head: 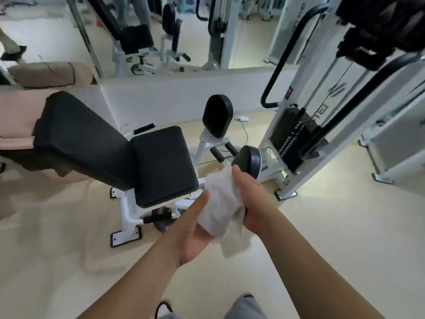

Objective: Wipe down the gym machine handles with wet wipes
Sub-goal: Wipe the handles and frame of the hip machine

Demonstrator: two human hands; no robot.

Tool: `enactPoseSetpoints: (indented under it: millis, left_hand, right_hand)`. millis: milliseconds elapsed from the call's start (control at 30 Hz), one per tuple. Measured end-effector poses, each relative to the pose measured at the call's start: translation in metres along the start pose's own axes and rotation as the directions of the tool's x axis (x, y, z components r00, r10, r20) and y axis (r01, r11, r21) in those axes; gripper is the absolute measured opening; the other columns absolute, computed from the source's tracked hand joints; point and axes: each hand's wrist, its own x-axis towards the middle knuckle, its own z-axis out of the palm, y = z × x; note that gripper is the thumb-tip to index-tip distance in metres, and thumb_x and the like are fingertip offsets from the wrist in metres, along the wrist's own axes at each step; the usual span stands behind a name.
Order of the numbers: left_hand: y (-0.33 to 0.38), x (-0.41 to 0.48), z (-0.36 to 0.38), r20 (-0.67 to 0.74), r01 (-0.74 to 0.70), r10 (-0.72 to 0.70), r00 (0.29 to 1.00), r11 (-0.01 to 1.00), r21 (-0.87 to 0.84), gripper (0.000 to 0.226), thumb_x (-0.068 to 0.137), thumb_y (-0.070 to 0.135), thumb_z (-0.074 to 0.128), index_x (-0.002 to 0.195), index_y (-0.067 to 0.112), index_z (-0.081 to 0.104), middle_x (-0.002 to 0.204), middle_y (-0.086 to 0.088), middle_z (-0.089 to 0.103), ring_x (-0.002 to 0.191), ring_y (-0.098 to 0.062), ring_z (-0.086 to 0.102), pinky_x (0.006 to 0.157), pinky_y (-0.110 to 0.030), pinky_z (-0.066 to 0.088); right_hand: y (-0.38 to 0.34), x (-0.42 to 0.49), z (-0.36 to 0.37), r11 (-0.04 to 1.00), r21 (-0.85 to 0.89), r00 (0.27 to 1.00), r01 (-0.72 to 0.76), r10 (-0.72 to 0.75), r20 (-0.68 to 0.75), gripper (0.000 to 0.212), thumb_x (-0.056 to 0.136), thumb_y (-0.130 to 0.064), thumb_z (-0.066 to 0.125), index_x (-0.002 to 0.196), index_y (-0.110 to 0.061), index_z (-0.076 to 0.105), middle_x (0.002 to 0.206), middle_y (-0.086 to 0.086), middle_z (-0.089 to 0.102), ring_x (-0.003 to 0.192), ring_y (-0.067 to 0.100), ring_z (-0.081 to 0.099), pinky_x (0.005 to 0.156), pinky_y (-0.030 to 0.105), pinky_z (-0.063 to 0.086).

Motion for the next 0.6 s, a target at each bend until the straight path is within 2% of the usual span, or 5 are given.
enactPoseSetpoints:
  millis: [100,200,367,467,600]
  left_hand:
    - [-0.008,0.050,0.040,0.169,0.057,-0.047,0.985,0.997,-0.054,0.094,0.072,0.066,0.080,0.149,0.020,0.053,0.153,-0.014,0.052,0.139,-0.031,0.051,0.113,-0.050,0.042]
    - [-0.026,0.104,0.087,0.330,0.186,-0.153,0.931,0.980,-0.071,0.095,0.078,0.064,0.075,0.155,0.018,0.044,0.158,-0.016,0.044,0.147,-0.035,0.040,0.124,-0.059,0.023]
    - [-0.046,0.188,0.200,0.146,0.245,-0.282,0.948,0.942,0.229,0.050,0.101,0.054,0.052,0.118,0.015,0.078,0.129,-0.015,0.071,0.121,-0.030,0.065,0.116,-0.047,0.038]
    - [-0.064,0.239,0.253,0.027,0.226,-0.246,0.969,0.923,0.312,0.050,0.106,0.051,0.044,0.131,0.015,0.067,0.128,-0.012,0.071,0.124,-0.029,0.064,0.118,-0.048,0.037]
    - [-0.070,0.288,0.307,-0.097,0.158,-0.131,0.987,0.913,0.376,0.039,0.101,0.043,0.059,0.125,0.014,0.071,0.116,-0.006,0.077,0.113,-0.025,0.072,0.110,-0.049,0.047]
  right_hand:
    - [-0.027,0.011,-0.050,0.993,0.115,0.999,0.004,0.001,-0.036,0.068,0.088,-0.056,0.073,0.136,-0.009,0.062,0.129,0.018,0.070,0.119,0.036,0.068,0.108,0.055,0.049]
    - [-0.059,0.018,-0.110,0.975,0.221,0.998,0.022,-0.009,-0.057,0.067,0.094,-0.052,0.069,0.137,-0.001,0.062,0.134,0.023,0.065,0.125,0.037,0.064,0.109,0.052,0.048]
    - [-0.127,0.031,-0.223,0.988,0.122,0.953,0.099,-0.059,-0.298,0.043,0.098,-0.038,0.068,0.121,-0.001,0.069,0.114,0.020,0.075,0.104,0.034,0.073,0.093,0.047,0.058]
    - [-0.164,0.042,-0.290,0.987,-0.115,0.866,0.114,-0.155,-0.475,0.029,0.093,-0.037,0.074,0.095,-0.008,0.070,0.095,0.014,0.073,0.082,0.028,0.069,0.072,0.035,0.057]
    - [-0.202,0.061,-0.357,0.953,-0.291,0.830,0.085,-0.229,-0.508,0.038,0.087,-0.048,0.076,0.073,-0.016,0.061,0.076,0.008,0.058,0.069,0.024,0.054,0.063,0.033,0.044]
